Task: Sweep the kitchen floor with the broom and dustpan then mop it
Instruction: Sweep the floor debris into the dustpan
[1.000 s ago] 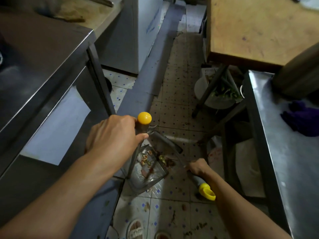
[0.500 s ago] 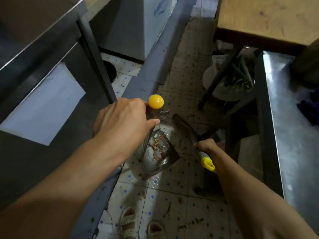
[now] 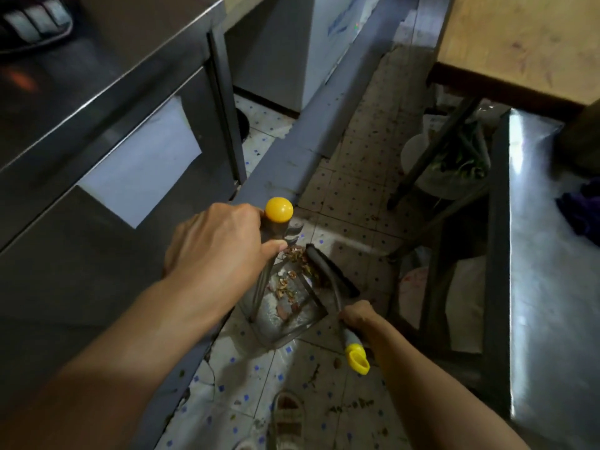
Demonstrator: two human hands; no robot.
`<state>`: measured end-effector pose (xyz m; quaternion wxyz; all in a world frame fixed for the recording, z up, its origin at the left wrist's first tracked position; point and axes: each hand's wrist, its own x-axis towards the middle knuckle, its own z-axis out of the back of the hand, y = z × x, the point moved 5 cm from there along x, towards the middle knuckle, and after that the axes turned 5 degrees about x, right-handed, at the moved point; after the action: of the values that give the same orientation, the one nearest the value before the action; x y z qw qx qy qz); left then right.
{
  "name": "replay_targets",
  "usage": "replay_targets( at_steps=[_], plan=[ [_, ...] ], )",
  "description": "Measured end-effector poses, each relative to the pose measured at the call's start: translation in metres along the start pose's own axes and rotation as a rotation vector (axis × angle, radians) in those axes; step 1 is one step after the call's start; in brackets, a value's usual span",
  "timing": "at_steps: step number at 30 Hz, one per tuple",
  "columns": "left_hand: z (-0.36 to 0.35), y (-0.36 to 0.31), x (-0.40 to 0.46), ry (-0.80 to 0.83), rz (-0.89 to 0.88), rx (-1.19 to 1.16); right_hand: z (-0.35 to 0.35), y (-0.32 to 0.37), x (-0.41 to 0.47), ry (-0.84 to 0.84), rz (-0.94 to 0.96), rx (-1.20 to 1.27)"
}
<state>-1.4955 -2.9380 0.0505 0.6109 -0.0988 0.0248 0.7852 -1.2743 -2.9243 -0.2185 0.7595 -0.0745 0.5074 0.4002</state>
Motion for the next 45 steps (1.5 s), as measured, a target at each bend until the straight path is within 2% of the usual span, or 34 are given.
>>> replay_targets(
  at_steps=[6, 14, 21, 24, 28, 32, 38, 45],
  plan=[
    [0.003, 0.033, -0.046, 0.017, 0.021, 0.012, -0.042, -0.010, -0.043, 0.034, -0.003, 0.037],
    [0.013, 0.081, -0.104, -0.001, 0.073, -0.016, -0.090, -0.025, -0.095, 0.081, 0.024, -0.069],
    [0.022, 0.104, -0.123, -0.036, 0.104, -0.055, -0.080, -0.008, -0.116, 0.055, 0.105, -0.075],
    [0.024, 0.109, -0.124, -0.058, 0.123, -0.080, -0.069, 0.001, -0.117, -0.018, 0.107, -0.079],
    [0.023, 0.112, -0.117, -0.083, 0.165, -0.103, -0.060, 0.032, -0.103, 0.020, 0.167, -0.028],
    [0.015, 0.107, -0.102, -0.104, 0.227, -0.114, -0.043, 0.065, -0.072, -0.073, 0.181, -0.063],
    [-0.008, 0.091, -0.083, -0.114, 0.350, -0.121, -0.025, 0.103, -0.015, -0.082, 0.232, -0.098],
    [-0.032, 0.075, -0.076, -0.115, 0.471, -0.100, -0.029, 0.108, 0.028, -0.041, 0.254, -0.161]
  ],
)
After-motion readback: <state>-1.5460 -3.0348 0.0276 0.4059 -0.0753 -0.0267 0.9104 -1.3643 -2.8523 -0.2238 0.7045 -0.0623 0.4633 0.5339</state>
